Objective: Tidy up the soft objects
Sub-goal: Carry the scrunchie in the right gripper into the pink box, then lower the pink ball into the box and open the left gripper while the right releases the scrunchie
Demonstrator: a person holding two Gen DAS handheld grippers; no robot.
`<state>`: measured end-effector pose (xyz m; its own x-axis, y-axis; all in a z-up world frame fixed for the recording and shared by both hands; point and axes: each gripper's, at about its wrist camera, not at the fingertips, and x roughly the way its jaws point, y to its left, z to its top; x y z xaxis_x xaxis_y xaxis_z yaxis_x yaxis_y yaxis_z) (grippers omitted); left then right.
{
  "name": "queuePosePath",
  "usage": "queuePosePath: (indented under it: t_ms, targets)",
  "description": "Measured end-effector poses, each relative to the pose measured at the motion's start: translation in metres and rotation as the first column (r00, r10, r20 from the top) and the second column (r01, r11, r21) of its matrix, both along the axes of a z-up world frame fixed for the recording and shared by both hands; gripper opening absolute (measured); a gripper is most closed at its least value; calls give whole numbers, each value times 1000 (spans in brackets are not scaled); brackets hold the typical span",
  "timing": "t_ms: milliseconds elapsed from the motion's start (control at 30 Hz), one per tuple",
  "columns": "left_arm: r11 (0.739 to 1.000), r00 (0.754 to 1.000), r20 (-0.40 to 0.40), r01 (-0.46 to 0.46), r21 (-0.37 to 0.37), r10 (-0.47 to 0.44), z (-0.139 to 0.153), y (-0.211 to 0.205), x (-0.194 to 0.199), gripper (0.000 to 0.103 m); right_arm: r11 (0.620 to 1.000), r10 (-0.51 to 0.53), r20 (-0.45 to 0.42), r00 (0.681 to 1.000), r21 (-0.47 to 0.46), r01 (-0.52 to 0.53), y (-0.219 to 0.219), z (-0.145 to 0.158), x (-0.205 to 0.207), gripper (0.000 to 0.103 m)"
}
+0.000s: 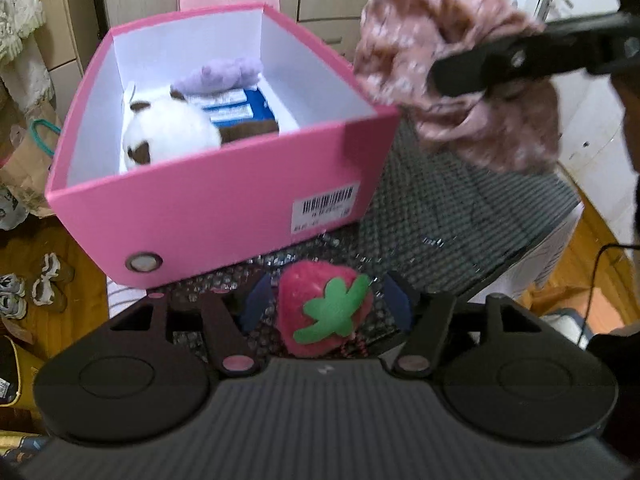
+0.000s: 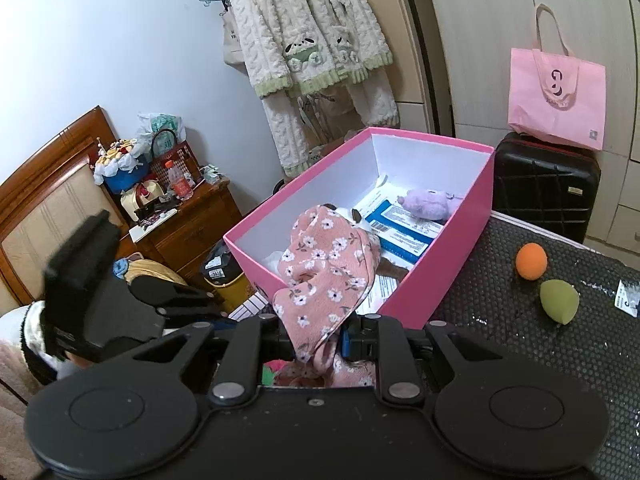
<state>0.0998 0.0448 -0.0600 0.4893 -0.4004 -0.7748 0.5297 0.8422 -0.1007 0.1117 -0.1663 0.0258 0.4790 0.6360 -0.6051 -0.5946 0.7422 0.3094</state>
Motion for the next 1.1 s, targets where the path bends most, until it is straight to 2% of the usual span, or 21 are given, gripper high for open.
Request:
queuePosePath:
  t_ms: [67,133,233,300,333,367,433,567,733,900,1100]
  targets:
    - [1000,1000,2,4,23,-4,-9,-4,0,66,1000,-2,-7,1000,-6,2,0,-2,0,24]
    - [1000,999,-31,25,9,-24,-17,-8,1,67,1000,-4,-15,1000,-11,4,1,-4,0,24]
    - [1000,997,-78,-28,-10,27,-28,-7,8,68,1000,-12,-17,1000,-19,11,1,-6,-1,24]
    - [998,996,-70,-53,-13,52,-32,-6,9,68,1000,-17,-14,1000,-25,16,2,-5,-3,24]
    - [998,997,-56,-56,-18,55,-32,-5,7,64,999,-18,-12,1000,-28,17,2,-5,-3,24]
    - [998,997,-48,-55,-17,54,-31,-5,6,51,999,-18,-10,1000,-29,18,2,-5,-4,24]
    - [1000,999,-38,-12,-23,12,-27,-5,0,46,999,-19,-9,1000,-32,19,2,-5,-6,24]
    - [1000,1000,10,5,-22,-5,-7,-1,-10,46,999,-11,-11,1000,-43,10,4,-4,-7,24]
    - [998,998,53,21,-62,-17,38,12,-14,46,999,33,-33,999,-40,-34,7,0,-5,24]
    - [996,984,178,-9,-87,24,73,21,-14,46,996,83,-23,996,-18,-83,16,9,1,24]
    - [993,967,244,-51,-103,75,95,27,12,47,999,45,21,999,-12,-45,30,21,27,24]
